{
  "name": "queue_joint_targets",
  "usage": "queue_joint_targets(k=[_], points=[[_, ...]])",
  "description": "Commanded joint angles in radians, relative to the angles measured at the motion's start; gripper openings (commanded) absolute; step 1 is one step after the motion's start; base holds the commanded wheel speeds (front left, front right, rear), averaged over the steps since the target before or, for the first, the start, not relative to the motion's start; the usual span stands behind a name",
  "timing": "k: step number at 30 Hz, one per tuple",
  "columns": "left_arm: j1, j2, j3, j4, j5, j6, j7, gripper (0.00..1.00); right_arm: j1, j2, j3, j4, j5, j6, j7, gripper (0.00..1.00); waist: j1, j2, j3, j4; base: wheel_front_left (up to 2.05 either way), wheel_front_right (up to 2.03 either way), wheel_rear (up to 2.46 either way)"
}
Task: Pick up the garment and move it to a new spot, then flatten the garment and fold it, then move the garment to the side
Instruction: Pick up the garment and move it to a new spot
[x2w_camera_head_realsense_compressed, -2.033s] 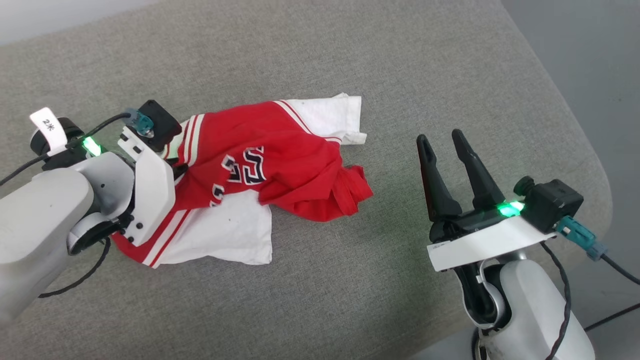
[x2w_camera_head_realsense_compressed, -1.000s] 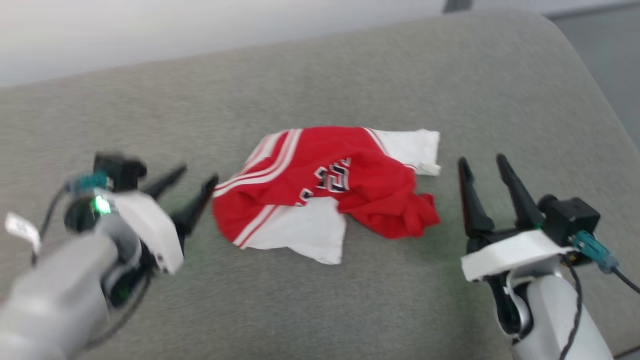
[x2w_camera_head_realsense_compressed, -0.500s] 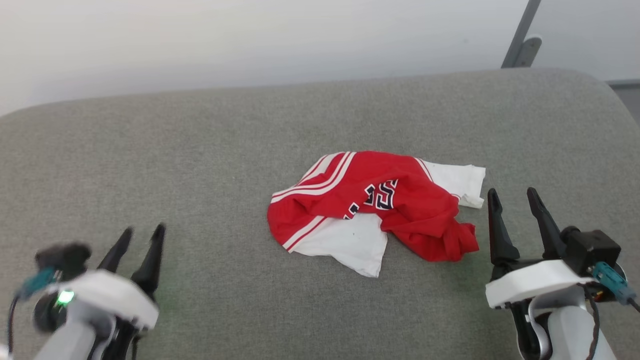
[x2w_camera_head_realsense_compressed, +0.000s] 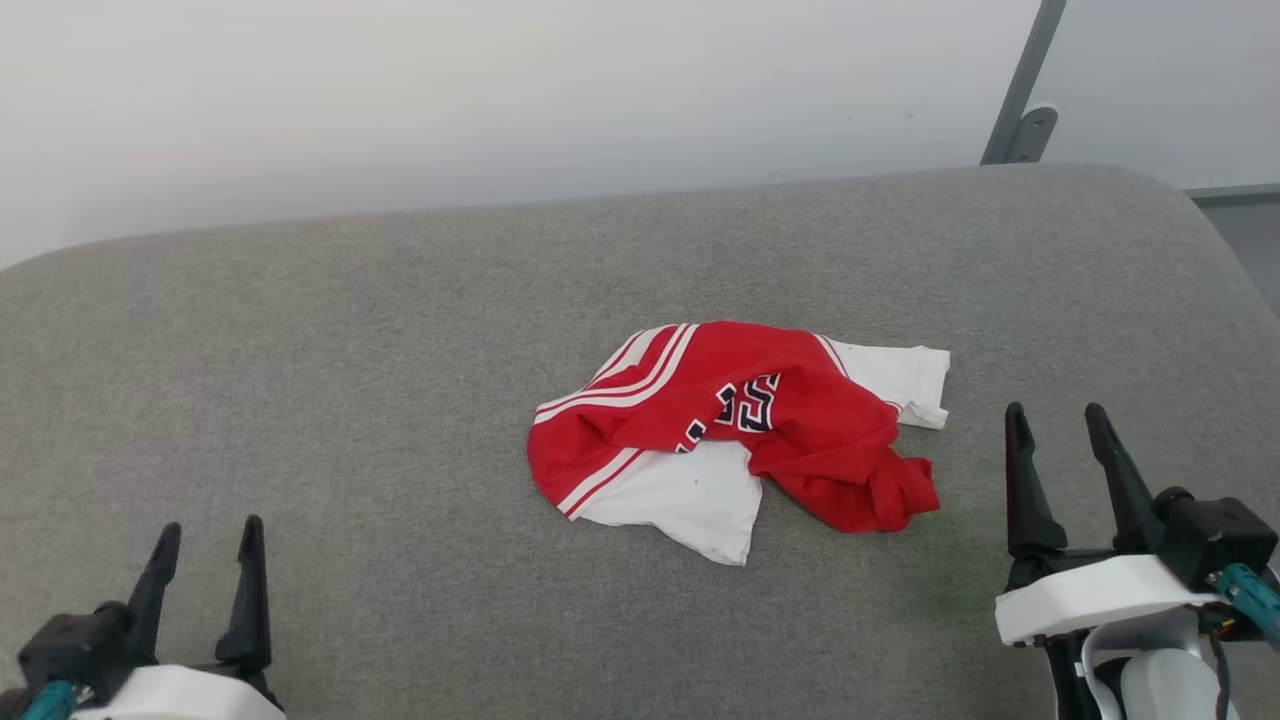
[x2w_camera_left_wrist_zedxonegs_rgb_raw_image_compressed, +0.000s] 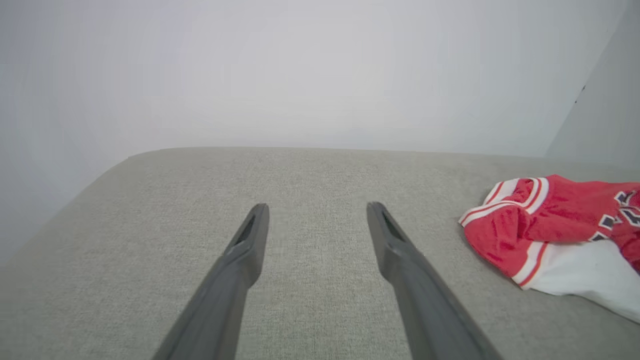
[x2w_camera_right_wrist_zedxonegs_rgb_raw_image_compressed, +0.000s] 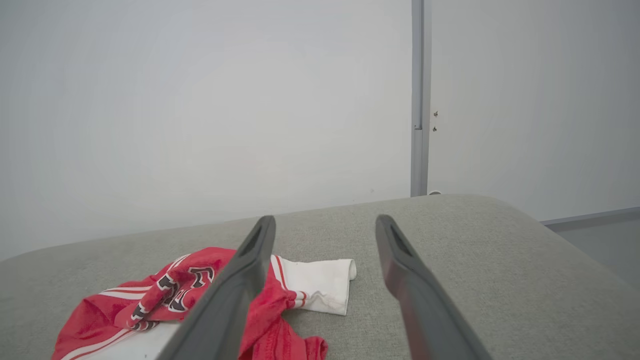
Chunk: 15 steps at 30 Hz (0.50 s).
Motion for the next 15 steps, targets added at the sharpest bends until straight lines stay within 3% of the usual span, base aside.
queue_joint_targets(k=[1,8,15], points=[[0.016,-0.011,0.02,-0.022,0.03,-0.008,-0.005,1.0,0.01,0.0,-0.003,-0.012,0.006,0.0,-0.005,1.0,0.0,-0.0001,-0.003,-0.003,0.0,0.0,0.0],[0.052,-0.07,0.071,-0.069,0.123,-0.042,-0.005,1.0,0.02,0.0,-0.001,-0.033,0.007,0.0,-0.005,1.0,0.0,-0.0001,-0.009,-0.012,0.0,0.0,0.0],[0.048,-0.103,0.091,-0.051,0.139,-0.058,-0.005,1.0,0.024,0.0,0.003,-0.023,0.013,0.0,-0.005,1.0,0.0,-0.0001,-0.012,-0.013,0.0,0.0,0.0]])
